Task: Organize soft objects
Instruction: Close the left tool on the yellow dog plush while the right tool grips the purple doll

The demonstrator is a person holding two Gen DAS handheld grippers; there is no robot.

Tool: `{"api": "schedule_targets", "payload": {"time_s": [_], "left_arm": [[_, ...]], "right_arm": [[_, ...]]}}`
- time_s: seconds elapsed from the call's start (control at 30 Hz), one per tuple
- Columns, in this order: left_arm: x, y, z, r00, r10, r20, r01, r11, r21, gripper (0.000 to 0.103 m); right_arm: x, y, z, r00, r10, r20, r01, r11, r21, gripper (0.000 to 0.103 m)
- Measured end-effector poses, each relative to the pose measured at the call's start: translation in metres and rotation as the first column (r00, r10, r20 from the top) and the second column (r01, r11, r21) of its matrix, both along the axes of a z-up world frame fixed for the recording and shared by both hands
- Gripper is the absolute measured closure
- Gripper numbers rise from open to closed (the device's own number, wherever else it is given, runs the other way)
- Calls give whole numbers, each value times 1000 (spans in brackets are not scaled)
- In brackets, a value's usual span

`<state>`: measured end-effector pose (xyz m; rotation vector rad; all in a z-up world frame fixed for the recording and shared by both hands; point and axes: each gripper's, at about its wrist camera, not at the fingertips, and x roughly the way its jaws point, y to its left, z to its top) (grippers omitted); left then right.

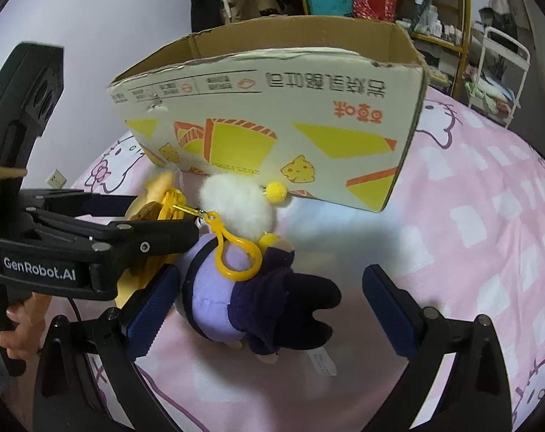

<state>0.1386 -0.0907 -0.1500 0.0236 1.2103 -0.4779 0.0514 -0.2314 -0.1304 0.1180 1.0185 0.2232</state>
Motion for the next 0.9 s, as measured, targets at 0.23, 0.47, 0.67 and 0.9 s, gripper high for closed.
{"api": "schedule_targets", "payload": {"time_s": [0.23, 0.47, 0.67, 0.9], "left_arm": [[-6, 0, 9, 1000, -1, -4, 1, 1000, 0, 43], [-14, -2, 14, 999, -22, 24, 21, 999, 42, 50], [-23, -1, 19, 998, -17, 60, 12, 997, 80, 51], [-28, 13, 30, 991, 46, 126, -57, 995, 82, 53]], "right_arm": [[0, 13, -7, 999, 45, -31, -45, 999, 1, 0], [3, 17, -5, 998, 61, -33, -61, 998, 26, 15], [-2, 18, -2, 996, 86, -29, -86, 996, 11, 23], [-6, 18, 5, 997, 81, -18, -81, 997, 1, 26]]}}
